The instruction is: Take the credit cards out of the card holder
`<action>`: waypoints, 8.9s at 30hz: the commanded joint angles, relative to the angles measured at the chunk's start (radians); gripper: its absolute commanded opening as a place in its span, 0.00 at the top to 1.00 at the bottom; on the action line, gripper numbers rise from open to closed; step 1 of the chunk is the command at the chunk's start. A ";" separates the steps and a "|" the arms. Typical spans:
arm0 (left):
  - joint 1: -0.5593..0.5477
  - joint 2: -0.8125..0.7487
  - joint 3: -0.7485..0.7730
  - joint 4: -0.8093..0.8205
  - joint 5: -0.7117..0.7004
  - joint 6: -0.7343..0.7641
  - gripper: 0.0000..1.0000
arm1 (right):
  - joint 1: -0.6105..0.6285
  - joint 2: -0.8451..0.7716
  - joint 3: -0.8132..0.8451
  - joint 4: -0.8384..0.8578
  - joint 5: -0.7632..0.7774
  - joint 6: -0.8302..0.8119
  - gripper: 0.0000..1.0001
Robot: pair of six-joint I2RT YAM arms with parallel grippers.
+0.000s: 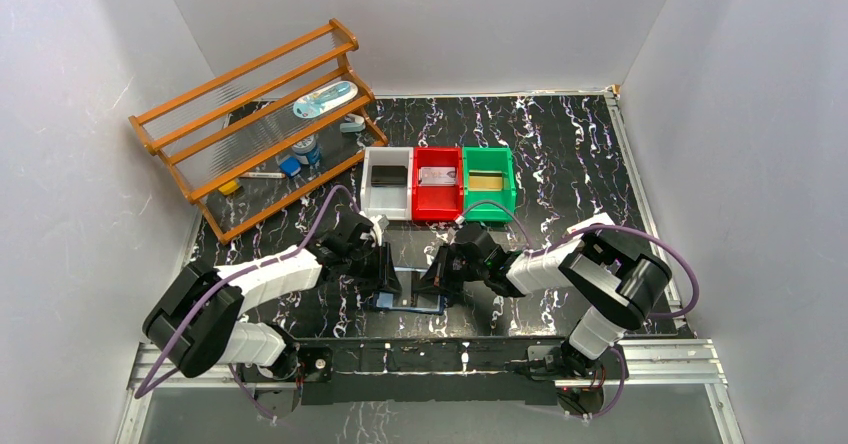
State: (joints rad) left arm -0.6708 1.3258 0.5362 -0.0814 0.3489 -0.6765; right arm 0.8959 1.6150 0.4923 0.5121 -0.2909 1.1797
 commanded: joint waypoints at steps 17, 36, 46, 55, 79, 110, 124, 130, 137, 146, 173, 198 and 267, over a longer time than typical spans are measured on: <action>-0.029 0.035 -0.018 -0.069 -0.096 0.022 0.79 | -0.003 -0.020 -0.016 0.032 -0.034 -0.011 1.00; -0.030 0.038 -0.015 -0.084 -0.102 0.037 0.81 | -0.011 -0.035 -0.059 0.060 -0.017 0.022 0.78; -0.032 0.019 -0.018 -0.091 -0.110 0.033 0.82 | -0.011 -0.039 -0.068 0.071 0.005 0.020 0.94; -0.032 -0.068 0.018 -0.149 -0.164 0.033 0.79 | -0.020 -0.279 -0.101 -0.152 0.072 -0.040 0.98; 0.111 -0.316 0.007 -0.014 0.057 -0.023 0.27 | -0.022 -0.435 -0.066 -0.107 0.060 -0.087 0.98; 0.203 -0.233 -0.214 0.832 0.593 -0.393 0.62 | -0.022 -0.516 -0.118 0.179 -0.029 -0.004 0.97; 0.203 -0.247 -0.213 0.866 0.616 -0.409 0.92 | -0.023 -0.519 -0.181 0.227 -0.004 0.009 0.91; 0.203 -0.259 -0.200 0.838 0.614 -0.393 1.00 | -0.023 -0.525 -0.187 0.223 0.005 0.015 0.82; 0.203 -0.289 -0.159 0.670 0.572 -0.298 1.00 | -0.022 -0.553 -0.196 0.184 0.031 0.017 0.61; 0.203 -0.382 0.009 0.136 0.363 0.062 1.00 | -0.023 -0.589 -0.192 0.070 0.104 0.012 0.25; 0.203 -0.146 0.429 -0.111 -0.078 1.222 1.00 | -0.026 -0.776 -0.204 -0.175 0.288 -0.102 0.04; 0.204 0.415 0.698 0.062 -0.247 1.601 1.00 | -0.036 -0.845 -0.167 -0.292 0.352 -0.112 0.02; 0.205 -0.141 0.261 0.292 -0.267 0.852 0.08 | -0.048 -0.801 -0.107 -0.353 0.304 -0.075 0.02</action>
State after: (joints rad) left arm -0.4709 1.3376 0.8608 0.2401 0.0776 0.4721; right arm 0.8528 0.7959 0.3237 0.1200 0.0250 1.0969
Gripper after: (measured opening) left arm 0.889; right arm 0.983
